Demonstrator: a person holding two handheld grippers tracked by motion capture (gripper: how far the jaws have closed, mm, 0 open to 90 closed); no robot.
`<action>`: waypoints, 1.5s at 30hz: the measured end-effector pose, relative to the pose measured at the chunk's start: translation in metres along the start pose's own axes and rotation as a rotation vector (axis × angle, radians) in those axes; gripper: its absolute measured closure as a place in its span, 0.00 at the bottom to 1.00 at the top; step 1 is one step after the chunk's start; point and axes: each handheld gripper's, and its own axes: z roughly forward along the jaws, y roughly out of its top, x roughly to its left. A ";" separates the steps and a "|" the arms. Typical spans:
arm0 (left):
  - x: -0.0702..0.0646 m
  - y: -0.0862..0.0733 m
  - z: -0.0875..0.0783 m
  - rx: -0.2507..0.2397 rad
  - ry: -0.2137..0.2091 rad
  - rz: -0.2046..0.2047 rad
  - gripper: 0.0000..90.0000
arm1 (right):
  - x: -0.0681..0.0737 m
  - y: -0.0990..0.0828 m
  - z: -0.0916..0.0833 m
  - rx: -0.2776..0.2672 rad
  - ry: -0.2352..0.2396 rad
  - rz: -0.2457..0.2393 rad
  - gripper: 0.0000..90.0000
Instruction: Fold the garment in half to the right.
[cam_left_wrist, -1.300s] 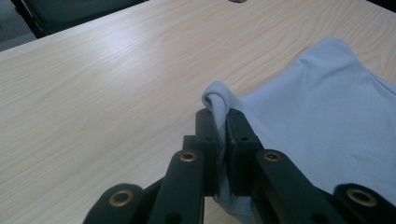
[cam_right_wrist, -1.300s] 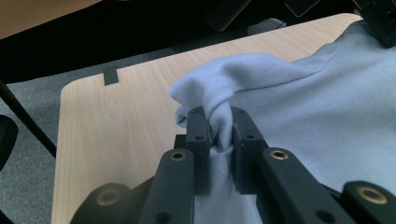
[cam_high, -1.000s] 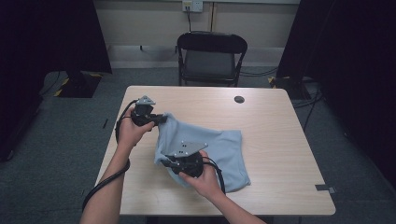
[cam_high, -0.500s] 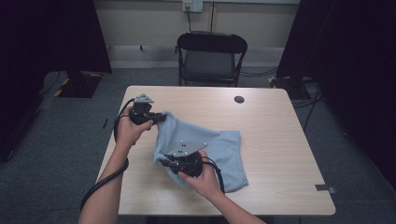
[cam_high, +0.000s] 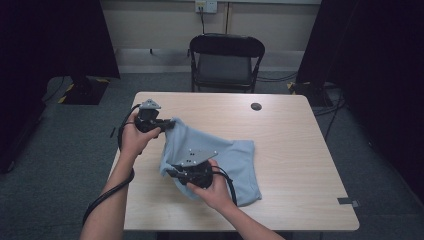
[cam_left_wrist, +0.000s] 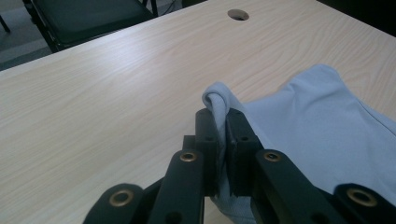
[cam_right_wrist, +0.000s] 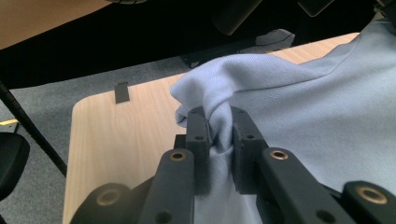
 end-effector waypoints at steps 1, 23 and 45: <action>0.001 -0.001 -0.002 0.001 0.002 -0.003 0.95 | 0.001 0.001 0.001 0.000 0.001 0.000 0.89; -0.007 0.009 0.000 -0.009 -0.006 -0.005 0.95 | -0.002 0.003 -0.010 -0.024 0.004 0.001 0.89; -0.003 0.007 -0.004 -0.023 0.002 -0.017 0.95 | -0.005 0.003 -0.013 -0.027 0.005 0.010 0.89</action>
